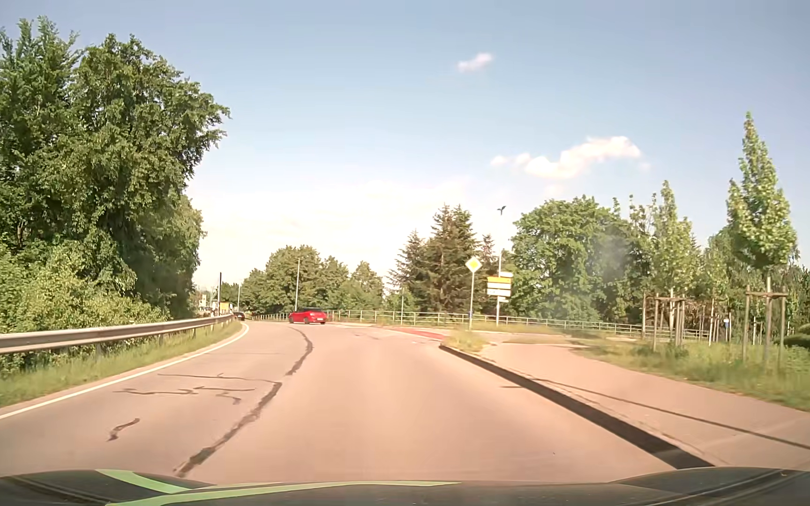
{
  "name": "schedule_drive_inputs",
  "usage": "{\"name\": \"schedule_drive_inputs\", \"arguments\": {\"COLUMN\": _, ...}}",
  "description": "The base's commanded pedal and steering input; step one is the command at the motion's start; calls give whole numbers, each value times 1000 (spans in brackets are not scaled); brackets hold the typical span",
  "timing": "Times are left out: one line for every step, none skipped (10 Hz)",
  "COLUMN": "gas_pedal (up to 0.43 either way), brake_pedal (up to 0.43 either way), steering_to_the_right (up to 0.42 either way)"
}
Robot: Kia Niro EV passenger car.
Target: Follow the waypoints while adhering to traffic rules and regulations
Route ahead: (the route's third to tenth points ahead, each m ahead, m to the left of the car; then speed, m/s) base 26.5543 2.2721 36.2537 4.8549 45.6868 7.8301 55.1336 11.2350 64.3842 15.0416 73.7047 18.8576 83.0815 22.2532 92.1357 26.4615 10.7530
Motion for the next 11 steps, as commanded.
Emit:
{"name": "schedule_drive_inputs", "arguments": {"gas_pedal": 67, "brake_pedal": 0, "steering_to_the_right": -28}}
{"name": "schedule_drive_inputs", "arguments": {"gas_pedal": 79, "brake_pedal": 0, "steering_to_the_right": -29}}
{"name": "schedule_drive_inputs", "arguments": {"gas_pedal": 79, "brake_pedal": 0, "steering_to_the_right": -29}}
{"name": "schedule_drive_inputs", "arguments": {"gas_pedal": 79, "brake_pedal": 0, "steering_to_the_right": -30}}
{"name": "schedule_drive_inputs", "arguments": {"gas_pedal": 79, "brake_pedal": 0, "steering_to_the_right": -30}}
{"name": "schedule_drive_inputs", "arguments": {"gas_pedal": 79, "brake_pedal": 0, "steering_to_the_right": -30}}
{"name": "schedule_drive_inputs", "arguments": {"gas_pedal": 79, "brake_pedal": 0, "steering_to_the_right": -30}}
{"name": "schedule_drive_inputs", "arguments": {"gas_pedal": 79, "brake_pedal": 0, "steering_to_the_right": -30}}
{"name": "schedule_drive_inputs", "arguments": {"gas_pedal": 79, "brake_pedal": 0, "steering_to_the_right": -30}}
{"name": "schedule_drive_inputs", "arguments": {"gas_pedal": 79, "brake_pedal": 0, "steering_to_the_right": -30}}
{"name": "schedule_drive_inputs", "arguments": {"gas_pedal": 79, "brake_pedal": 0, "steering_to_the_right": -31}}
